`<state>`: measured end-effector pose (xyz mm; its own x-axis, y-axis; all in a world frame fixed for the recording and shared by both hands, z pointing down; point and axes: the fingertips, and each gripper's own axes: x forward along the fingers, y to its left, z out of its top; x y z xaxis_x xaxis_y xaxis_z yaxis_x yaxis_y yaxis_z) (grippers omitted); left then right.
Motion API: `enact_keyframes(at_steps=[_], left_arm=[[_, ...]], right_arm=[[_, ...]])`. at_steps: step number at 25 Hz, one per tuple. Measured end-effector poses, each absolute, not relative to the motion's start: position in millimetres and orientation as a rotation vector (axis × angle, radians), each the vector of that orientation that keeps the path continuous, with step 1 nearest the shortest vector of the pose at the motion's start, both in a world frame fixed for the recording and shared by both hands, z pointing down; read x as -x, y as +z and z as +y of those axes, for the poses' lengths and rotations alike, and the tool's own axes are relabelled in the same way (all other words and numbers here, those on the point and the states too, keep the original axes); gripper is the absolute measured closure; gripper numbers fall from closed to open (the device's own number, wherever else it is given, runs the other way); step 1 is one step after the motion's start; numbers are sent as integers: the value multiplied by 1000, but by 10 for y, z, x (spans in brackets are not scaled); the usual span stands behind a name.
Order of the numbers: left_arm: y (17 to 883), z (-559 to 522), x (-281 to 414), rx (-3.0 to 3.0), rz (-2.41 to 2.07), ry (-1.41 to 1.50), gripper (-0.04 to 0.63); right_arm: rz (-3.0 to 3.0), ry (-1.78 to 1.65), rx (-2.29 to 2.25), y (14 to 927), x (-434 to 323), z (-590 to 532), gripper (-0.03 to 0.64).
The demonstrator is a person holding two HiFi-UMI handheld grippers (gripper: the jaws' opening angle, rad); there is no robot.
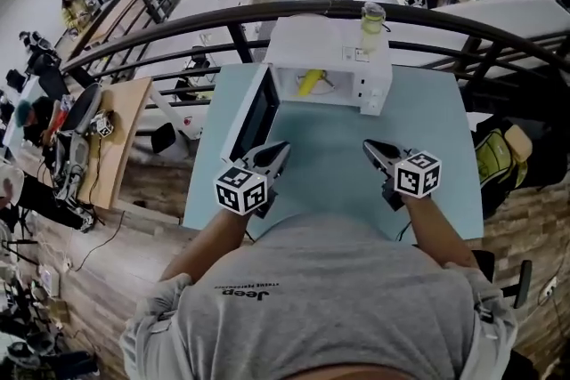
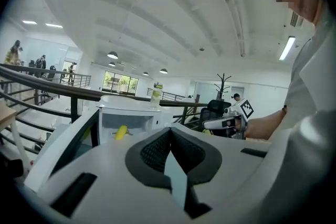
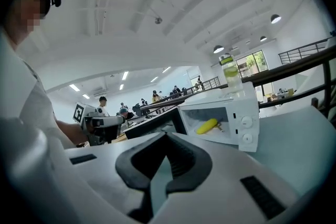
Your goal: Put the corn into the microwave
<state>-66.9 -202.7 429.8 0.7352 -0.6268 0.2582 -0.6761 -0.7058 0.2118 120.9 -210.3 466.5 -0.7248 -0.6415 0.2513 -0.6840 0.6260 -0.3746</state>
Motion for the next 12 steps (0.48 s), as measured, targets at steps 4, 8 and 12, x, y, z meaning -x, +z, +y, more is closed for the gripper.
enact_keyframes(at_steps=[4, 8, 12], left_arm=[[4265, -2119, 879, -2693, -998, 243, 577], [4239, -2191, 1001, -2685, -1017, 173, 577], [4232, -2227, 1009, -2664, -1033, 123, 577]], right_arm=[[-2748, 705, -1147, 4597, -1014, -2175, 600], [-2747, 619, -1119, 4395, -997, -2212, 600], [-2743, 594, -1132, 4281, -1127, -2198, 600]])
